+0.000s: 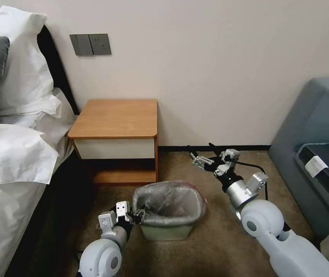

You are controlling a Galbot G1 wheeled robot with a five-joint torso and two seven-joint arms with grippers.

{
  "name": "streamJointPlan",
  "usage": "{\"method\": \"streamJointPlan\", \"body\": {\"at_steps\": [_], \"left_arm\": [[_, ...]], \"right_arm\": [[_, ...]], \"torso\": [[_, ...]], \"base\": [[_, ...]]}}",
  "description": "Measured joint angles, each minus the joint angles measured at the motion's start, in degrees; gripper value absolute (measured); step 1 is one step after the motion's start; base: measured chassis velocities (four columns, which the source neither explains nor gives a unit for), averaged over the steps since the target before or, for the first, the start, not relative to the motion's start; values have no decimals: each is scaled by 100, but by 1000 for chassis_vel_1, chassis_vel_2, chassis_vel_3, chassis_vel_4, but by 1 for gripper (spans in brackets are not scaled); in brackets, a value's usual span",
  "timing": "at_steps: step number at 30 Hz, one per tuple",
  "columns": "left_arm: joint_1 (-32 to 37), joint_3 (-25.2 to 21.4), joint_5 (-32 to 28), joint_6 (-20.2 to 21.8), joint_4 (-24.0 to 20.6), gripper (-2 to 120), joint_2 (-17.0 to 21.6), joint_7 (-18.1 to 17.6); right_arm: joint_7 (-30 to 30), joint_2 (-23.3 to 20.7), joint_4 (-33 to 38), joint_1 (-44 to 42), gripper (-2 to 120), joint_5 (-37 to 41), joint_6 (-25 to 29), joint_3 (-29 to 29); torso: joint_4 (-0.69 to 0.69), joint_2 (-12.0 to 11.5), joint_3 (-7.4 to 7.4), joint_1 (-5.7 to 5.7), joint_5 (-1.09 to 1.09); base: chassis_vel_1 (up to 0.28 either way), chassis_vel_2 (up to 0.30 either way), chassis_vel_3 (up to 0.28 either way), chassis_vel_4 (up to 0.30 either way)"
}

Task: Pick up the garbage bag from the table and place it over the trash can.

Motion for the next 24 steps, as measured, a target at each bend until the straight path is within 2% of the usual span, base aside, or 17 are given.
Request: {"method": "streamJointPlan", "body": {"at_steps": [1,4,8,9,10,11,12,13,14,16,17,18,20,21,23,24], "left_arm": [[0,0,0,0,0,74,0,0],[56,4,-3,41,-79,92,24,-9],[110,6,63,31,-153,100,32,21],[138,3,145,-55,-183,104,39,75],[174,-3,368,-322,-199,108,48,184],[174,-3,368,-322,-199,108,48,184],[191,-10,541,-559,-204,109,55,266],[220,-27,862,-1161,-200,111,72,408],[220,-27,862,-1161,-200,111,72,408],[213,-94,1562,-2276,-6,114,111,789],[213,-94,1562,-2276,-6,114,111,789],[195,-137,1911,-2754,137,114,147,1037],[188,-197,2217,-3184,314,115,226,1316],[188,-197,2217,-3184,314,115,226,1316],[216,-236,2460,-3529,518,113,277,1404],[216,-236,2460,-3529,518,113,277,1404]], "right_arm": [[0,0,0,0,100,0,0,0],[-63,138,8,-182,100,-172,7,-27],[-94,220,7,-277,100,-259,23,-38],[-99,275,10,-342,100,-316,35,-39],[-79,362,23,-438,100,-435,53,-37],[-79,362,23,-438,100,-435,53,-37],[-25,435,38,-521,100,-548,56,-35],[189,585,72,-707,100,-865,39,-25],[189,585,72,-707,100,-865,39,-25],[477,815,11,-1023,100,-1584,107,2],[477,815,11,-1023,100,-1584,107,2],[531,939,-132,-1183,100,-2041,280,45],[518,1126,-421,-1400,100,-2641,693,170],[518,1126,-421,-1400,100,-2641,693,170],[433,1296,-679,-1601,100,-3026,1084,324],[433,1296,-679,-1601,100,-3026,1084,324]], "torso": [[0,0,0,0,0],[0,0,0,0,0],[0,0,0,0,0],[0,0,0,0,-1],[0,0,0,0,-1],[0,0,0,0,-1],[1,0,0,0,-1],[1,0,0,0,-1],[1,0,0,0,-1],[1,0,-1,0,-1],[1,0,-1,0,-1],[-1,0,-1,0,-1],[-1,0,-1,0,0],[-1,0,-1,0,0],[-1,-1,-1,0,0],[-1,-1,-1,0,0]], "base": [[0,0,0,0],[0,0,0,0],[0,0,0,0],[0,0,0,0],[0,0,0,0],[0,0,0,0],[0,0,0,0],[0,0,0,0],[0,0,0,0],[0,0,0,0],[0,0,0,0],[0,0,0,0],[0,0,0,0],[0,0,0,0],[0,0,0,0],[0,0,0,0]]}}
